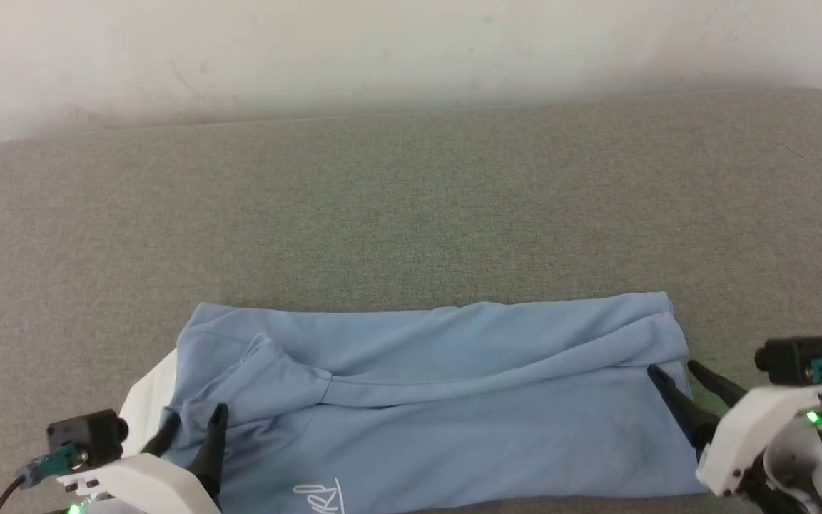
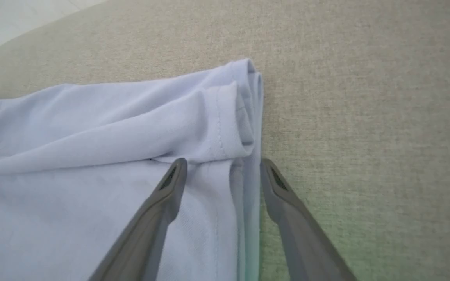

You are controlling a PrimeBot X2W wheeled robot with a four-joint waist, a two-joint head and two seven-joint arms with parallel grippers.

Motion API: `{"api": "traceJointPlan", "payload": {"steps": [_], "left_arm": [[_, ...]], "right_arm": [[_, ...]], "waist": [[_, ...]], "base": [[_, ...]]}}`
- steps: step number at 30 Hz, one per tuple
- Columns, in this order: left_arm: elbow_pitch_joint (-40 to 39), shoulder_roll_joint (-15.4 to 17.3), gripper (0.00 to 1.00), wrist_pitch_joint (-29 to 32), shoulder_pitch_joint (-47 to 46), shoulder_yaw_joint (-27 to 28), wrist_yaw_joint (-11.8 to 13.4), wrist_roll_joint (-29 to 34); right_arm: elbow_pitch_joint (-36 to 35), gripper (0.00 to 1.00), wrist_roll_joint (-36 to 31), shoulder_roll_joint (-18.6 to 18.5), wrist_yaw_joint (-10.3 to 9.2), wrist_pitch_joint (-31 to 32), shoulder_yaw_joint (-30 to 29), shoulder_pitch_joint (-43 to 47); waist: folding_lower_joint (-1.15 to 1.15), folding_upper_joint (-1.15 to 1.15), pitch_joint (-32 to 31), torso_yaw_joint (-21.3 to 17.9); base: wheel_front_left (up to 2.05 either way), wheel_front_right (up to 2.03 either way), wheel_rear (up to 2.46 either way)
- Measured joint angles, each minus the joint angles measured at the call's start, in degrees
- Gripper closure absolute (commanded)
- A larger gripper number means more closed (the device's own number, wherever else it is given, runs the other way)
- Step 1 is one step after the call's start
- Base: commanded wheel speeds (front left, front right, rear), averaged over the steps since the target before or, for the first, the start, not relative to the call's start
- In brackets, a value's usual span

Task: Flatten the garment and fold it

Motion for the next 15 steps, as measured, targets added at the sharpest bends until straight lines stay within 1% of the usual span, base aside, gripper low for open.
{"api": "traceJointPlan", "payload": {"steps": [2,5,8,10,12,15], "left_arm": [[0.0,-1.5,0.00,-3.8,0.0,1.1,0.5,0.6],[0.1,-2.7,0.00,-9.4,0.1,2.1,0.7,2.9],[0.4,-3.2,0.00,-15.3,-0.1,2.4,0.0,5.9],[1.0,-4.1,0.00,-19.0,-0.6,2.2,-0.7,7.5],[2.3,-4.7,0.00,-20.9,-1.5,1.7,-2.1,9.5],[4.4,-5.8,0.00,-22.4,-3.1,1.7,-3.7,13.2]], "right_arm": [[-4.2,0.00,-0.8,0.2,0.00,-0.4,-2.0,3.4],[-10.6,0.00,-2.7,0.7,-0.01,-0.3,-6.5,7.8],[-15.6,0.00,-4.3,1.9,0.00,2.3,-12.2,10.4],[-17.4,0.00,-5.1,2.9,0.00,4.7,-15.6,10.9],[-18.0,0.00,-5.4,3.8,0.00,7.6,-18.1,10.8],[-16.8,0.00,-5.8,4.4,-0.01,12.0,-20.1,10.0]], "waist": [[0.00,0.00,-0.3,0.0],[0.01,0.00,-0.9,0.0],[0.00,0.00,-1.7,-0.3],[0.00,0.00,-2.2,-0.4],[0.00,0.00,-2.6,-0.3],[0.00,0.00,-2.9,0.1]], "base": [[0.00,0.00,0.00],[0.00,0.00,0.00],[0.00,0.00,0.00],[0.00,0.00,0.00],[0.00,0.00,0.00],[0.00,0.00,0.00]]}}
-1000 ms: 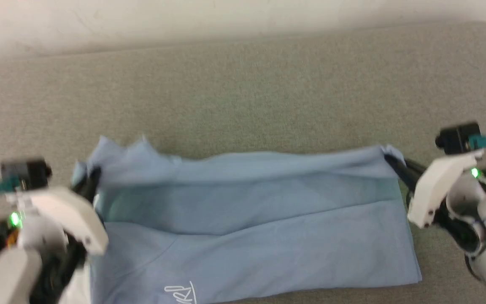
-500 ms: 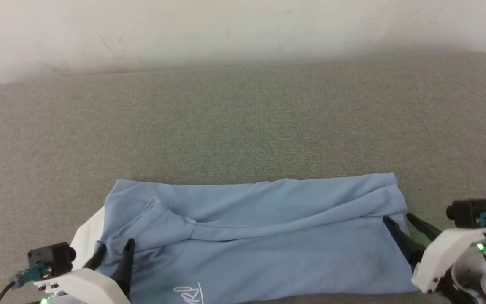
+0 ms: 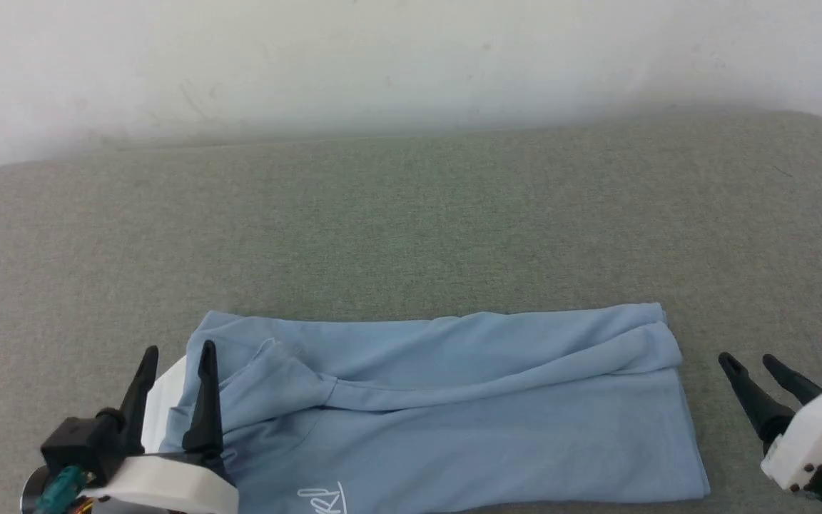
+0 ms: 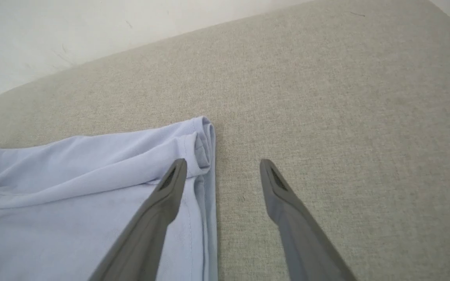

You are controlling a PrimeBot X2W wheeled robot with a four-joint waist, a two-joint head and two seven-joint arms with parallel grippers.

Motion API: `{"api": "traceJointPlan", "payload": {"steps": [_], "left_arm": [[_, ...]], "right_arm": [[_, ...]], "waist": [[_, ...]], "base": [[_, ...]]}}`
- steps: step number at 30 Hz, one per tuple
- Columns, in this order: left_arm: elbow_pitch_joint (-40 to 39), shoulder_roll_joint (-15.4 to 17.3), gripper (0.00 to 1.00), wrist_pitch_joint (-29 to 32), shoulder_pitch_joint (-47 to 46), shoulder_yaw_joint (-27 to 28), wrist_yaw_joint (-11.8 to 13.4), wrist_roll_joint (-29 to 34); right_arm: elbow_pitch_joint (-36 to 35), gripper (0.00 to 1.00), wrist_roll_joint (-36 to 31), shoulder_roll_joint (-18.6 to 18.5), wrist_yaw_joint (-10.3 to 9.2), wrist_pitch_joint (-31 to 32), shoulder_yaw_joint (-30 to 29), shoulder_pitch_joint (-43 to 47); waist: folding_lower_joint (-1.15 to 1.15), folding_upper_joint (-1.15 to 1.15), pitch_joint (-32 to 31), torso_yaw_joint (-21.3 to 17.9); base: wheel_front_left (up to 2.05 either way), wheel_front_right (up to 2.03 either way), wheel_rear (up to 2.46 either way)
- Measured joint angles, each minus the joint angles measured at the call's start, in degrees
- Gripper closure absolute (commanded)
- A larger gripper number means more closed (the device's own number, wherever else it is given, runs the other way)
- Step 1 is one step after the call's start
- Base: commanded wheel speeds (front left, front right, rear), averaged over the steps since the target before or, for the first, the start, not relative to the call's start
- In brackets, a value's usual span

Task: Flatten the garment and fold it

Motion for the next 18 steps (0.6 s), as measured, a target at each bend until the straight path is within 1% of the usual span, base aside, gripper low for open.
{"api": "traceJointPlan", "payload": {"steps": [2,5,7,11,13,16,17,18], "left_arm": [[0.9,-1.2,0.00,-0.3,-0.6,0.3,-0.9,2.6],[0.1,-4.0,0.00,-0.4,-1.5,2.2,-2.4,8.1],[-0.4,-6.0,0.00,-0.4,-1.8,3.1,-3.7,10.5],[-0.8,-10.0,0.00,-0.4,-2.0,4.5,-6.7,13.7],[-0.4,-11.5,0.00,-0.4,-2.2,4.8,-8.2,15.2],[0.5,-13.3,0.00,-0.4,-2.3,5.9,-9.8,16.8],[0.7,-13.9,0.00,-0.4,-2.3,6.3,-10.4,17.4],[1.0,-14.4,0.00,-0.4,-2.3,6.7,-10.7,17.9]], "right_arm": [[1.6,0.00,0.0,0.6,0.00,2.2,-0.5,-1.4],[5.0,0.00,0.2,1.4,0.00,5.7,-0.4,-4.6],[7.7,0.00,0.3,1.9,0.00,7.8,0.3,-6.9],[14.3,0.00,0.8,2.9,0.00,11.1,2.1,-11.3],[17.4,0.00,1.0,3.2,0.00,12.0,2.9,-12.4],[21.1,0.00,1.3,3.2,0.01,14.1,4.0,-14.1],[21.8,0.20,1.8,3.0,0.01,15.0,4.3,-14.6],[22.3,0.60,2.3,2.9,0.00,16.1,4.5,-15.1]], "waist": [[0.00,0.00,0.0,0.5],[0.00,0.00,0.2,1.6],[0.00,0.00,0.5,2.4],[0.01,0.00,1.7,3.8],[0.01,0.00,2.2,4.6],[0.01,0.00,3.0,5.4],[0.00,0.00,3.1,5.7],[0.01,0.00,3.2,5.9]], "base": [[0.00,0.00,0.00],[0.00,0.00,0.00],[0.00,0.00,0.00],[0.00,0.00,0.00],[0.00,0.00,0.00],[0.00,0.00,0.00],[0.00,0.00,0.00],[0.00,0.00,0.00]]}}
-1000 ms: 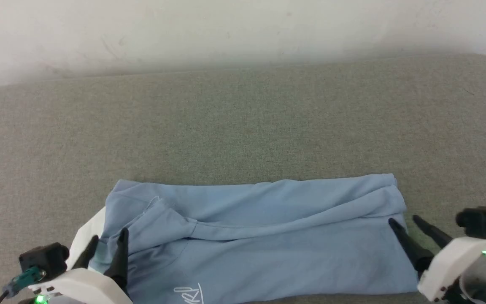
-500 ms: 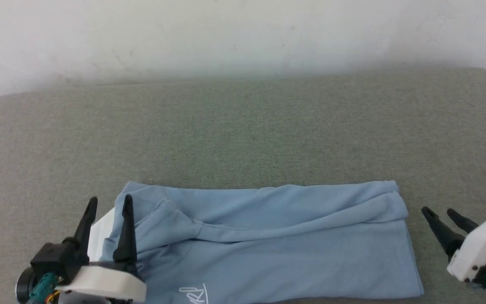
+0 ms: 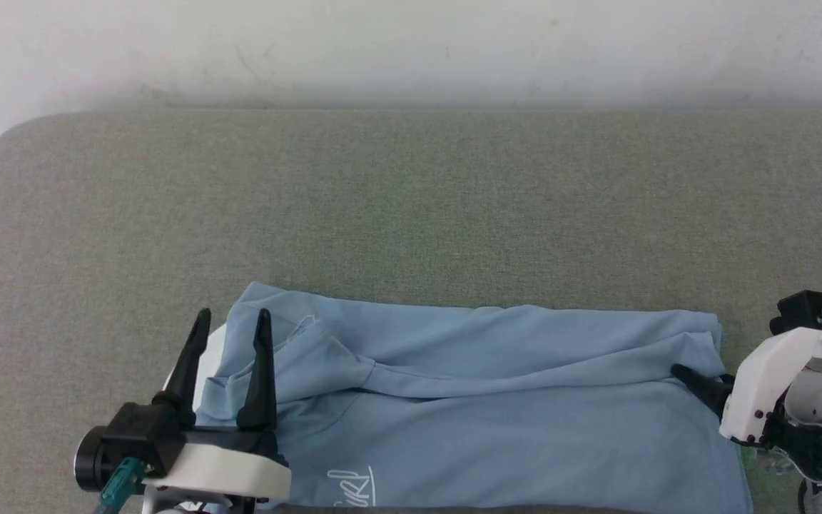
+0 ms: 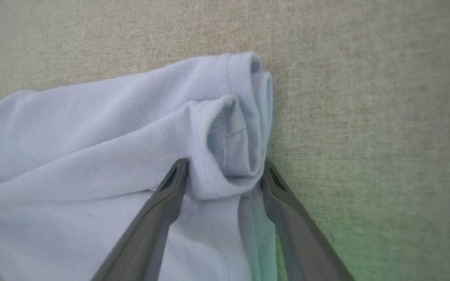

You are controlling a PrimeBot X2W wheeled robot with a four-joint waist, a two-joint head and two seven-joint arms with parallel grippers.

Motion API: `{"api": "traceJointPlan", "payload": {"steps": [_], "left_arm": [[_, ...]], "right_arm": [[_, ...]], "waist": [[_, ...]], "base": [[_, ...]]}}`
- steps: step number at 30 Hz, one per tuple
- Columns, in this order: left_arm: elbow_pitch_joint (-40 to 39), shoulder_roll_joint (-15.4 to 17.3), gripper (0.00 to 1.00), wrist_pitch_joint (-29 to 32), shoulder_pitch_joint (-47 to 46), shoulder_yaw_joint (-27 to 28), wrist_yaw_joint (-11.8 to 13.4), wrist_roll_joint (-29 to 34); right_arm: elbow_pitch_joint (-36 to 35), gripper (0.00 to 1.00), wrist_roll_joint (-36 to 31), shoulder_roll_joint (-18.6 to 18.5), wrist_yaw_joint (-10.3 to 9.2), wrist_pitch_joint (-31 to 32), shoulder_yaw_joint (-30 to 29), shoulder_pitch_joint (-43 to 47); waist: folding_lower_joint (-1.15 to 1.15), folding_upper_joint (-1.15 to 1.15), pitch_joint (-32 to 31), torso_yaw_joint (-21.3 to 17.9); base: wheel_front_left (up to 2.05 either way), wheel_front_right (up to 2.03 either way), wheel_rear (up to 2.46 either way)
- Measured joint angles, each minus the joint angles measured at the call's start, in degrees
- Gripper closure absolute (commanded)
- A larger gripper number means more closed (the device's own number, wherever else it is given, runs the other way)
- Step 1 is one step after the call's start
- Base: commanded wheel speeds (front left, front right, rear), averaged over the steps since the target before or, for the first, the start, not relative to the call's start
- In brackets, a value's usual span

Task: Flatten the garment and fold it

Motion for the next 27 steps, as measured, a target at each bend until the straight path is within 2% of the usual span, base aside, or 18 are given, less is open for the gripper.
{"api": "traceJointPlan", "payload": {"steps": [2,6,10,13,18,22,27], "left_arm": [[0.4,-0.8,0.00,0.0,0.0,0.8,-0.8,0.9],[1.4,-2.0,0.00,0.0,0.2,2.4,-1.8,2.3],[2.1,-2.7,0.00,0.0,0.5,3.8,-2.3,3.5],[2.3,-3.1,0.00,0.0,0.9,4.9,-2.4,4.0],[2.6,-3.7,0.00,0.0,1.8,6.1,-2.8,4.9],[2.7,-3.9,0.00,0.0,1.8,6.4,-2.9,5.3],[3.3,-4.1,0.00,0.0,1.8,6.6,-3.3,6.0]], "right_arm": [[0.5,1.00,0.8,-0.6,0.00,1.8,0.5,-0.6],[-0.9,1.00,1.8,-0.4,-0.01,2.1,2.2,0.2],[-4.9,1.00,1.0,-1.1,0.00,-2.8,2.6,3.3],[-7.5,1.00,-0.3,-2.4,0.01,-5.4,0.6,5.8],[-9.7,1.00,-2.0,-5.1,0.03,-6.0,-6.4,9.3],[-9.8,1.00,-3.7,-6.8,0.02,-5.8,-14.4,11.5],[-10.5,1.00,-4.9,-6.4,0.00,-4.9,-25.3,12.2]], "waist": [[0.00,0.00,0.0,0.2],[0.00,0.00,-0.6,0.0],[0.00,0.00,-1.5,-0.4],[0.00,0.00,-2.2,-0.9],[0.00,0.00,-3.3,-2.0],[0.00,0.00,-3.8,-2.5],[-0.01,0.00,-3.9,-2.5]], "base": [[0.00,0.00,0.00],[0.00,0.00,0.00],[0.00,0.00,0.00],[0.00,0.00,0.00],[0.00,0.00,0.00],[0.00,0.00,0.00],[0.00,0.00,0.00]]}}
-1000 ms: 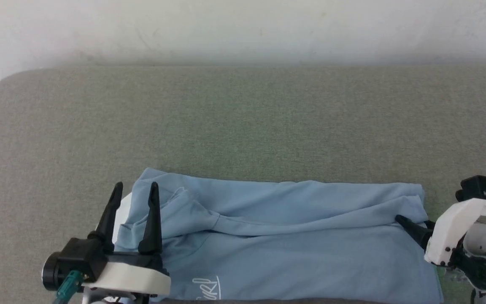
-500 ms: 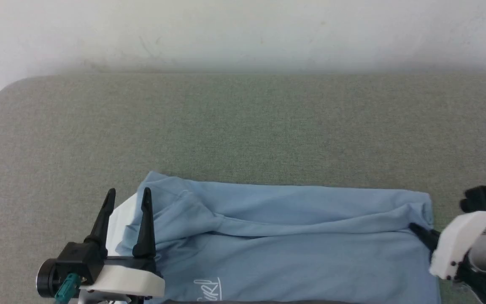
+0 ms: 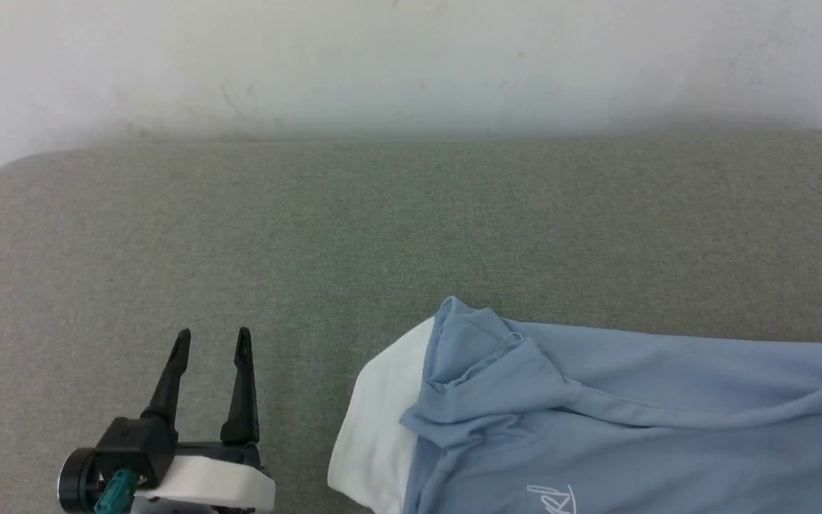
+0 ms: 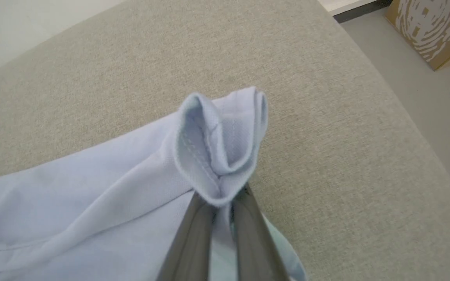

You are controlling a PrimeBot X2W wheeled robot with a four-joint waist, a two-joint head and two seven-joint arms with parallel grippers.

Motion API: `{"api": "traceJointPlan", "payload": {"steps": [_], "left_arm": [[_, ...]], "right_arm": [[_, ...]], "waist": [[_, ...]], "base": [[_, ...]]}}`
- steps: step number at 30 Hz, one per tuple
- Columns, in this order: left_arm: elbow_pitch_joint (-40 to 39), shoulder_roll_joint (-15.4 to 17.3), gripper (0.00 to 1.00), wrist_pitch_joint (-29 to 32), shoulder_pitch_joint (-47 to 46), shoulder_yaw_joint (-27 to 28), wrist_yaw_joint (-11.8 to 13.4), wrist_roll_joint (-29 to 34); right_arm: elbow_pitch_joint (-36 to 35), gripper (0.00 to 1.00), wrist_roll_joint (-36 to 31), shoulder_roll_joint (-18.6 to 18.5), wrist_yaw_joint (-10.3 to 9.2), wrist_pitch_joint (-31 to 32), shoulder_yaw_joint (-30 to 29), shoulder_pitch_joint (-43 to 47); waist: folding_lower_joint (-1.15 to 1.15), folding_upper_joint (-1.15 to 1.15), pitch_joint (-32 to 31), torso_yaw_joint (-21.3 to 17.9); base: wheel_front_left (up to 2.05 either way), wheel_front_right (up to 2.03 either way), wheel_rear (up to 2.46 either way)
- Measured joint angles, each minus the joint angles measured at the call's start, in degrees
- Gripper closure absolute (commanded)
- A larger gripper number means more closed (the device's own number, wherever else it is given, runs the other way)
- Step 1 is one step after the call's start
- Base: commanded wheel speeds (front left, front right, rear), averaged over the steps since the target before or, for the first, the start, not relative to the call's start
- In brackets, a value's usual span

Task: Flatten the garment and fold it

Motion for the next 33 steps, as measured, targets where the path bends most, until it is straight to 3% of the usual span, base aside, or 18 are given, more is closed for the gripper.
{"api": "traceJointPlan", "payload": {"steps": [4,9,14,20,24,26,27,28,29,33], "left_arm": [[0.1,-0.4,0.00,0.0,0.1,0.2,0.0,0.1],[0.6,-0.9,0.00,0.0,0.2,0.3,-0.4,0.6],[1.2,-1.4,0.00,0.0,0.1,0.1,-1.0,1.0],[2.5,-1.7,0.00,0.0,-0.5,-0.5,-2.1,1.0],[3.1,-2.0,0.00,0.0,-1.2,-0.8,-2.6,1.1],[3.5,-2.3,0.00,0.0,-1.7,-0.9,-2.7,1.1],[3.6,-2.4,0.00,0.0,-1.8,-1.0,-2.9,1.1],[3.8,-2.4,0.00,0.0,-1.8,-1.0,-3.0,1.1],[3.9,-2.5,0.00,0.0,-1.8,-1.0,-3.0,1.1],[4.2,-3.0,0.00,0.0,-1.9,-0.9,-3.0,1.1]], "right_arm": [[-2.3,1.00,8.0,6.6,-0.01,6.3,-1.8,-1.3],[-7.4,1.00,25.2,17.5,-0.01,21.3,3.9,-2.3],[-10.1,1.00,38.5,20.0,-0.01,26.3,11.9,-2.8],[-10.7,1.00,43.9,20.2,-0.01,15.2,30.5,-4.8],[-7.6,1.00,39.3,20.3,-0.01,4.6,39.9,-8.2],[-3.7,1.00,33.2,20.3,-0.01,0.4,43.5,-9.9],[-1.4,0.79,29.5,20.4,-0.01,-1.9,44.9,-10.7],[0.8,0.52,26.0,20.3,-0.01,-3.7,46.3,-11.4],[3.2,0.00,23.0,20.2,-0.01,-5.3,47.6,-12.1],[7.7,0.00,17.8,20.1,-0.01,-10.9,52.0,-13.9]], "waist": [[0.00,0.00,0.1,0.0],[0.00,0.00,-0.1,0.2],[0.00,0.00,-0.2,0.7],[0.00,0.00,-0.2,2.0],[0.00,0.00,0.1,3.4],[0.00,0.00,0.2,4.1],[0.00,0.00,0.3,4.4],[0.00,0.00,0.3,4.7],[0.01,0.00,0.4,5.0],[0.00,0.00,0.7,5.6]], "base": [[0.00,0.00,0.00],[0.00,0.00,0.00],[0.00,0.00,0.00],[0.00,0.00,0.00],[0.00,0.00,0.00],[0.00,0.00,0.00],[0.00,0.00,0.00],[0.00,0.00,0.00],[0.00,0.00,0.00],[0.00,0.00,0.00]]}}
